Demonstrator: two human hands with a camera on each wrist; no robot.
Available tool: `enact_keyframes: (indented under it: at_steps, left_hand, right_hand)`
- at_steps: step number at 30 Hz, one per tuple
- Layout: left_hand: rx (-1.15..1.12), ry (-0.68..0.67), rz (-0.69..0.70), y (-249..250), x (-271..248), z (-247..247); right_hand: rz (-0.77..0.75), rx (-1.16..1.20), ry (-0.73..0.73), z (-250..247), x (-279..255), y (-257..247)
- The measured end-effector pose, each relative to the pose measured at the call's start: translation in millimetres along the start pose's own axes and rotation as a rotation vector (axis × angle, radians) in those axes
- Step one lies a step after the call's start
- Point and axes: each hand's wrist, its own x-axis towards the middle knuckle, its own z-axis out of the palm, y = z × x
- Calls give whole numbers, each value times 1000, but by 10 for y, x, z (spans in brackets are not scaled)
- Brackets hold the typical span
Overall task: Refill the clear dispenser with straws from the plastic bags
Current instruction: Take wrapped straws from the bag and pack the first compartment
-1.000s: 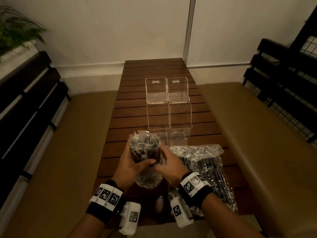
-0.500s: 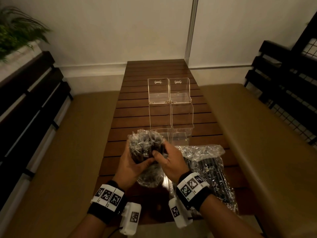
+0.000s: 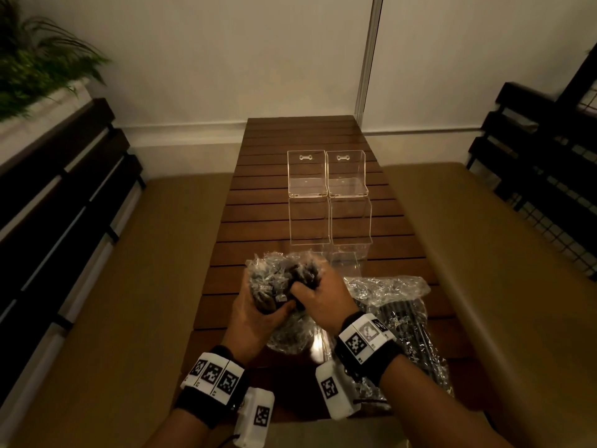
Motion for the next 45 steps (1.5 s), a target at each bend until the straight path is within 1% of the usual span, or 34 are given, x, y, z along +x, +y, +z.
enact_keyframes:
  at_steps: [5, 12, 14, 18, 23, 31, 36, 40, 43, 45]
  left_hand:
    - [67, 29, 10, -32, 18, -20]
    - [46, 52, -17, -44, 29, -42]
    - [44, 45, -17, -23, 28, -48]
    - [45, 52, 6, -46, 34, -50]
    - [80, 47, 33, -34, 37, -43]
    - [134, 61, 55, -10, 23, -53]
    - [100, 62, 45, 42, -15, -38]
    - [4, 32, 40, 115, -27, -18]
    - [-1, 119, 117, 151, -52, 31]
    - [1, 178, 132, 141, -82, 89]
  right_hand:
    - [-37, 38, 54, 66, -33, -46]
    - [-34, 71, 88, 77, -13, -79]
    - [-39, 76, 85, 40, -1, -86]
    - [-67, 0, 47, -35, -6, -93]
    - [-94, 3, 78, -37, 39, -64]
    - [-130, 198, 78, 40, 40, -264]
    - [-151, 204, 97, 83, 56, -322]
    - [-128, 209, 79, 86, 57, -313]
    - [-70, 198, 33, 105, 13, -277]
    - [-50, 185, 23, 111, 8, -250]
